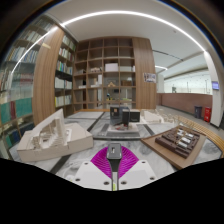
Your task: Unplug charger
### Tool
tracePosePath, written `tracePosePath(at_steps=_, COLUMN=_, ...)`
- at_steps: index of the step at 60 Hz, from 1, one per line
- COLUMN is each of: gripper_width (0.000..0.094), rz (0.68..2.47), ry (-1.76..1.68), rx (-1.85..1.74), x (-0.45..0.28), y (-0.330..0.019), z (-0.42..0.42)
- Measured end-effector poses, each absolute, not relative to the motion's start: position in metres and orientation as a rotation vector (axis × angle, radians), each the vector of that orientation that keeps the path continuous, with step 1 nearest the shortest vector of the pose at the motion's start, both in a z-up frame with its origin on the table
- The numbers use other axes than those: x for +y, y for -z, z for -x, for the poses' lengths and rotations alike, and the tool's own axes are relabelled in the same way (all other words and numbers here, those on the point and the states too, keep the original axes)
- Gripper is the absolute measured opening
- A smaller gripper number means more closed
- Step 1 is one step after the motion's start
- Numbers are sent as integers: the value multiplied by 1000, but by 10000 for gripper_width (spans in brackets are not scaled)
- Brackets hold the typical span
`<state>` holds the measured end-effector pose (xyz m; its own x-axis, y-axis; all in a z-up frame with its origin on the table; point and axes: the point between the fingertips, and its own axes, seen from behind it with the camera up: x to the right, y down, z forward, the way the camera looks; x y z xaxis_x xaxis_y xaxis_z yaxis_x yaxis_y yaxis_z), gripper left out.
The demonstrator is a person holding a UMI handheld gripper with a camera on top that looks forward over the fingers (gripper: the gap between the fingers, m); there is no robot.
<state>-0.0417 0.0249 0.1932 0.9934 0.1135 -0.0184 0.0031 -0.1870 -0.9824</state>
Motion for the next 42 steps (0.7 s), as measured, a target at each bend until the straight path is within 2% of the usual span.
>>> tracePosePath(at_steps=2, gripper_width=51, rz=1805, ry=-86, rx=-88, x=23, y=-177, z=32)
tracePosePath(at_steps=10, gripper_width=60, rz=2077, ry=-90, rx=-90, x=3, y=-79, z=10)
tracePosePath(at_steps=14, gripper_width=70, rz=2133, ry=-84, rx=-76, x=0, y=-49, z=-3)
tracePosePath(at_steps=25, gripper_width=113, rz=2193, ry=-29, rx=-119, x=5, y=-13, z=-14)
tracePosePath(at_steps=34, gripper_width=182, rz=2256, ry=-23, rx=-109, x=5, y=6, z=-19)
tracePosePath(at_steps=35, gripper_width=223, rz=2255, ry=-33, rx=-112, x=6, y=6, z=-18)
tracePosePath(at_steps=36, gripper_width=333, rz=2256, ry=-39, rx=-113, x=5, y=5, z=-18)
tracePosePath(at_steps=37, gripper_width=383, rz=2256, ry=-45, rx=-113, x=4, y=5, z=-17)
tracePosePath(at_steps=42, gripper_width=770, rz=2268, ry=-69, rx=-102, x=-3, y=2, z=-17)
